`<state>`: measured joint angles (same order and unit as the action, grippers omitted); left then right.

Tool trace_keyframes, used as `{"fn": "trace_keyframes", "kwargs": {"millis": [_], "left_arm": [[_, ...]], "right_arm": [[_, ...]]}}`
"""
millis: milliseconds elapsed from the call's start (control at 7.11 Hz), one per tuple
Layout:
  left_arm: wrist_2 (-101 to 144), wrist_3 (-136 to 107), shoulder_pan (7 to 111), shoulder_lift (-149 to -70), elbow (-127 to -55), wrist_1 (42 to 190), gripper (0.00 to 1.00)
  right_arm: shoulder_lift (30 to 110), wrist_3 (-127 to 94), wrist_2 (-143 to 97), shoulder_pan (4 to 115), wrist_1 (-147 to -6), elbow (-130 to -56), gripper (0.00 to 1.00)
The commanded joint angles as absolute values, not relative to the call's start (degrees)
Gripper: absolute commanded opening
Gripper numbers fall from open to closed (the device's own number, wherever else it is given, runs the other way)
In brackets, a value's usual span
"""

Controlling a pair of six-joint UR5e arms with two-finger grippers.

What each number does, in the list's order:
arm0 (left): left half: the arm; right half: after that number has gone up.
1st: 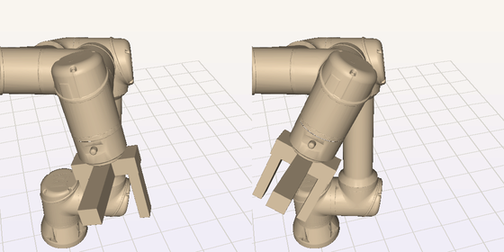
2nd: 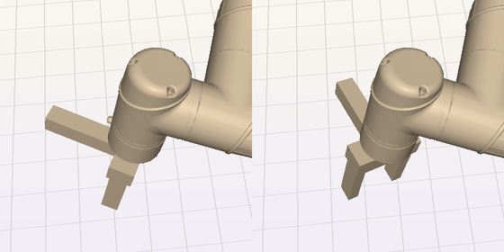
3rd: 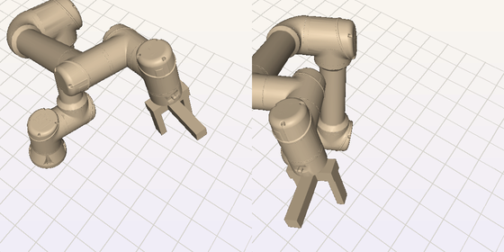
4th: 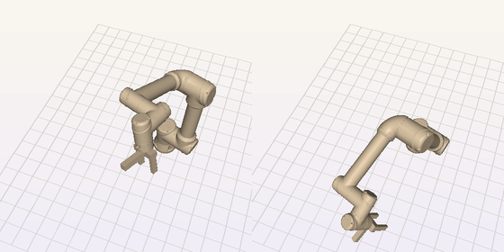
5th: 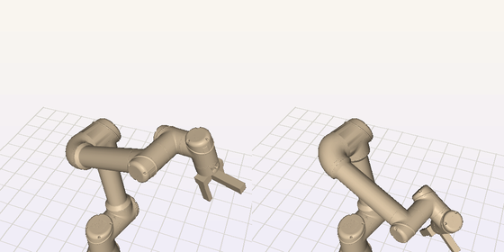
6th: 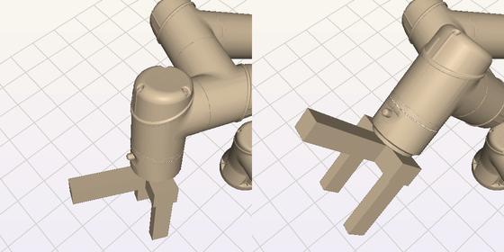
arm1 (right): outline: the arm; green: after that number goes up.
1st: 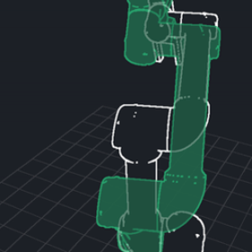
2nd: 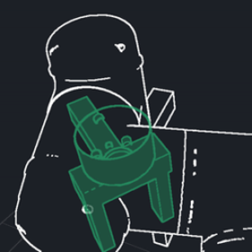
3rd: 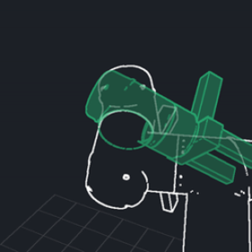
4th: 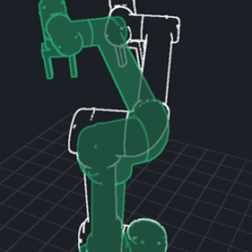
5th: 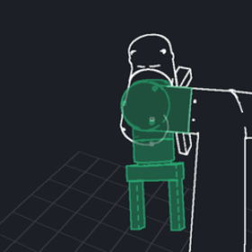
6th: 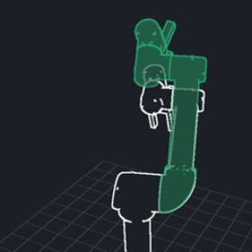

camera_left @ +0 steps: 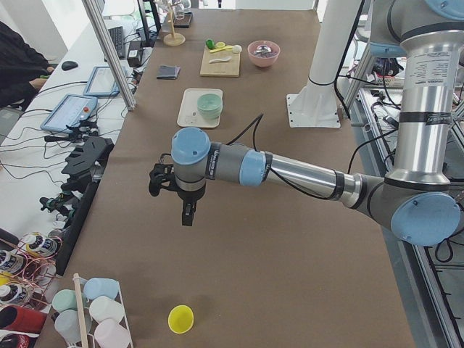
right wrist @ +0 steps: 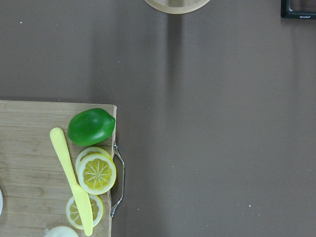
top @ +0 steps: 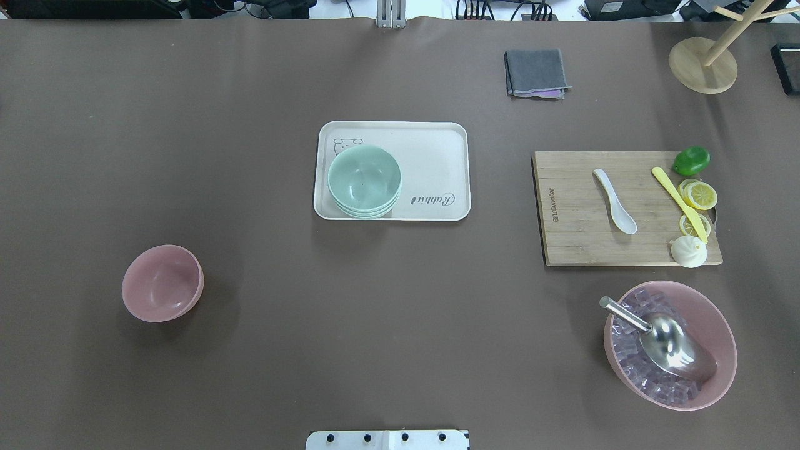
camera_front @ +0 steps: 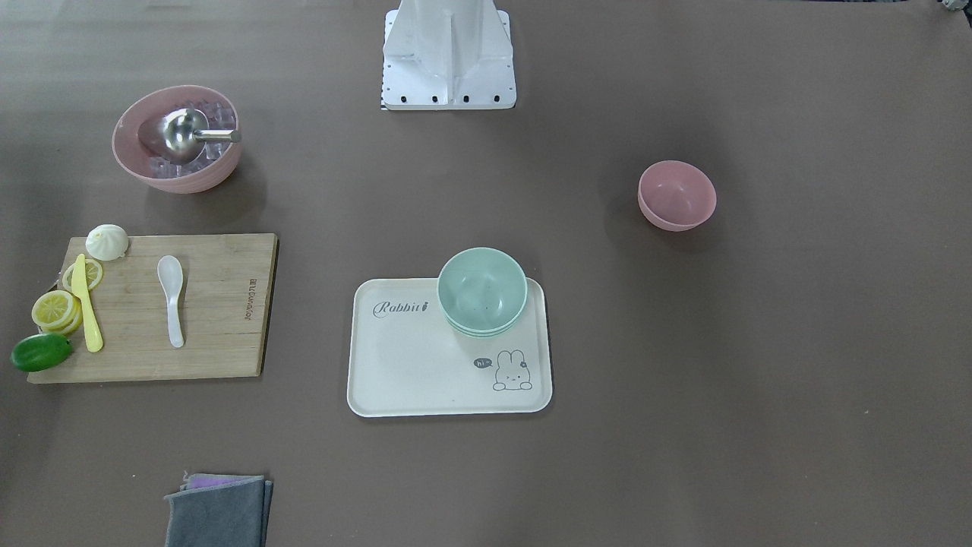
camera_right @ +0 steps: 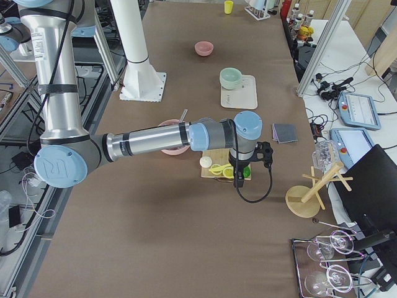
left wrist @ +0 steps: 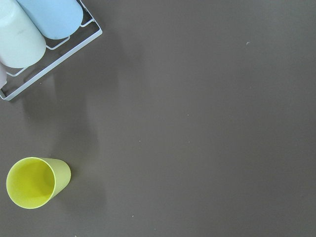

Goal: Stack pink bowl on green and place spoon

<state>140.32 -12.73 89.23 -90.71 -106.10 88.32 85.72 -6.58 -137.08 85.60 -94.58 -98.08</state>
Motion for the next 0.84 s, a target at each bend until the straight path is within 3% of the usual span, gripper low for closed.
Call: {"fn": "trace_keyframes", "kwargs": {"millis": [0, 422, 703], "left_arm": [[141.77, -41.78, 76.01, -90.70, -112.57, 100.11, 0.98], [126.01, -63.92, 55.09, -85.62, -112.41, 119.66, 0.98], [117.89, -70.99, 44.34, -84.03, -111.45, 124.35, 0.98]], "right_arm": [[85.69, -6.59, -137.64, 85.52, -94.31, -97.91, 1.00], [85.69, -6.68, -137.55, 85.26, -94.57, -97.82, 1.00], [85.69, -6.77, -138.95, 85.08, -94.66, -97.74, 1.00]]}}
